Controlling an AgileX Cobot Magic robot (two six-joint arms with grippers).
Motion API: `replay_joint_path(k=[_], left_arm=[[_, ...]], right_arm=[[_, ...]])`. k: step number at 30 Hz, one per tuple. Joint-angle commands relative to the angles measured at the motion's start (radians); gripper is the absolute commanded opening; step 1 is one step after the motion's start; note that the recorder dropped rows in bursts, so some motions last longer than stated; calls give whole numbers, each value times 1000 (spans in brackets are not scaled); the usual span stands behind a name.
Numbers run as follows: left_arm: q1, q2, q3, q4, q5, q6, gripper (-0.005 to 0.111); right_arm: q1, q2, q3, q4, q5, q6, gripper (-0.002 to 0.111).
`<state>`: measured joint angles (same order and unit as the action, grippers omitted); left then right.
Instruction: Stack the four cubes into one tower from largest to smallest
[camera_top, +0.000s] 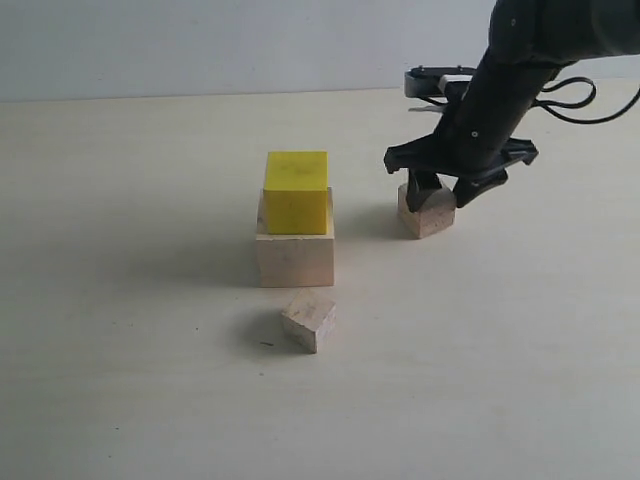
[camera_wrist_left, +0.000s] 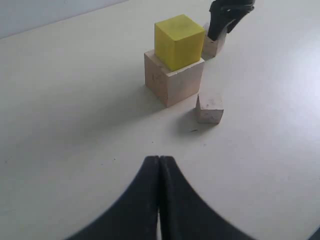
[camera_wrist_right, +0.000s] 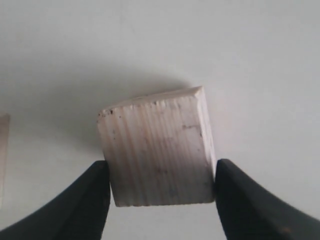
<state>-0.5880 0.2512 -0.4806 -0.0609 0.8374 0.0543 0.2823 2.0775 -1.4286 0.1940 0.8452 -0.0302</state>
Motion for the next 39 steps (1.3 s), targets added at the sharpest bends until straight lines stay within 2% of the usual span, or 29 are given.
replay_joint_path(k=[1,9,12,16,21,26,29,39], left_arm=[[-6,-8,6,-4,-11,3,0],[-6,-8,6,-4,-11,3,0],[-6,-8,6,-4,-11,3,0],[-6,-8,6,-4,-11,3,0],[-6,-8,6,-4,-11,3,0],[-6,-8,6,-4,-11,3,0],[-6,-8,6,-4,-11,3,0],[-6,-8,6,-4,-11,3,0]], right_arm=[[-3,-74,157,11,-25,84,0],[-3,-117,225,6,-10,76,0],[-3,-118,225,5,-15,49,4],[-3,-119,223,5,-32,-7,19],[-3,-119,223,5,-38,-60,49],[-3,-119,223,5,-58,-112,66],[-3,-121,223,5,-75,-140,69],[-3,-177,223,5,-104,-187,69]])
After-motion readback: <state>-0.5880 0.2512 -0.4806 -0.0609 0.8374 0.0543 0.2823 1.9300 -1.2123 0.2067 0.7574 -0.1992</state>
